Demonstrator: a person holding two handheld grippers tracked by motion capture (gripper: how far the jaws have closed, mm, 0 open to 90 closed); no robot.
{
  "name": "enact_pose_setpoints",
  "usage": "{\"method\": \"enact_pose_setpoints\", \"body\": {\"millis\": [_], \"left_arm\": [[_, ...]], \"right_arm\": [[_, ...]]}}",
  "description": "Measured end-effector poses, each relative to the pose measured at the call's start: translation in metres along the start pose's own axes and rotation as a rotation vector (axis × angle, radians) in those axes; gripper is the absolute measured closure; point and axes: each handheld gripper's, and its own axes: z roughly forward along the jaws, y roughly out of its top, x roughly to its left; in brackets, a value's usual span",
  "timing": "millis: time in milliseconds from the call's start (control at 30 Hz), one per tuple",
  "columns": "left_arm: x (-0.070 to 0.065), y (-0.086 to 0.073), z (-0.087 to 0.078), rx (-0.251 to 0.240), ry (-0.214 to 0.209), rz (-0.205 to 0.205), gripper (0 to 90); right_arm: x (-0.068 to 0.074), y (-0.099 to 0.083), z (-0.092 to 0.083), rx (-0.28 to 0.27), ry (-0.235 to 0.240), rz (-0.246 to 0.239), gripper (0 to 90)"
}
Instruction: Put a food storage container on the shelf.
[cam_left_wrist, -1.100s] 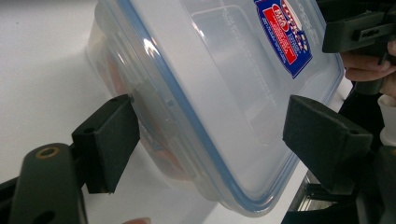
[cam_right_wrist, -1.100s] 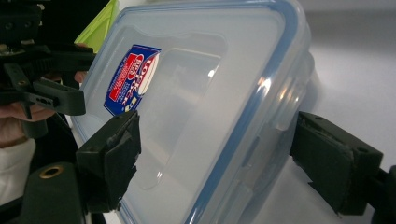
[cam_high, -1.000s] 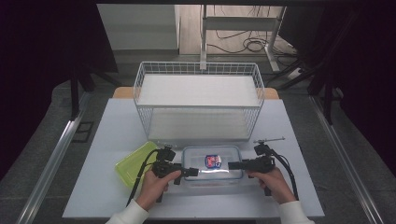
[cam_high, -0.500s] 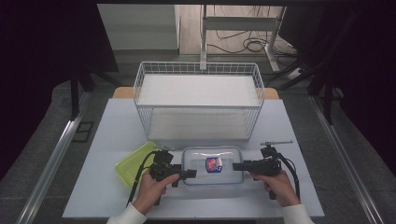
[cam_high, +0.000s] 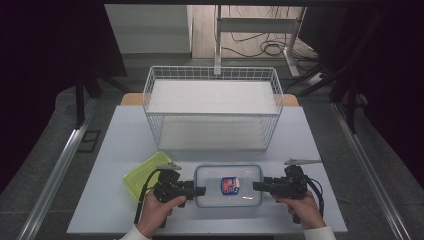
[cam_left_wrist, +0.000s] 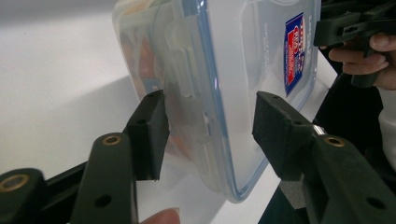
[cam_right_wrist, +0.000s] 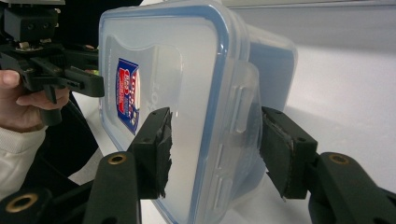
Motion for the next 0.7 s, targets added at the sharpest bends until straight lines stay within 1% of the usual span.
{"method": "enact_pose_setpoints", "body": {"millis": [33,67,100,133,200,267,467,700], "left_arm": [[0.0000,0.0000,0.0000,0.000,0.000,0.000,46.5],[-0.0019,-0.0014,-0.0009,-0.001,0.005,0.016,46.8],[-0.0019,-0.0014,-0.0009,-0.001,0.005,0.016,47.1],[-0.0028,-0.0027,-0.0023,0.000,0.004,0.025,48.0],[-0.0020,-0.0044,-0.0034,-0.005,-0.009,0.029,49.1],[-0.0030,-0.0049,-0.0036,-0.007,-0.005,0.035,49.4],[-0.0039,-0.0065,-0.0044,-0.008,-0.003,0.056,49.9],[-0.0036,-0.0080,-0.0051,-0.015,-0.008,0.065,50.6]], "right_arm": [[0.0000,0.0000,0.0000,0.000,0.000,0.000,46.4],[0.0014,-0.0013,-0.0012,-0.001,-0.001,-0.009,46.8],[0.0014,-0.0013,-0.0012,-0.001,-0.001,-0.009,46.8],[0.0028,-0.0026,-0.0025,-0.003,0.000,-0.014,47.4],[0.0017,-0.0045,-0.0045,-0.007,0.014,-0.026,49.4],[0.0013,-0.0068,-0.0051,-0.017,0.022,-0.020,49.5],[0.0026,-0.0083,-0.0061,-0.019,0.020,-0.033,49.7],[0.0039,-0.0100,-0.0067,-0.026,0.018,-0.045,49.9]]}}
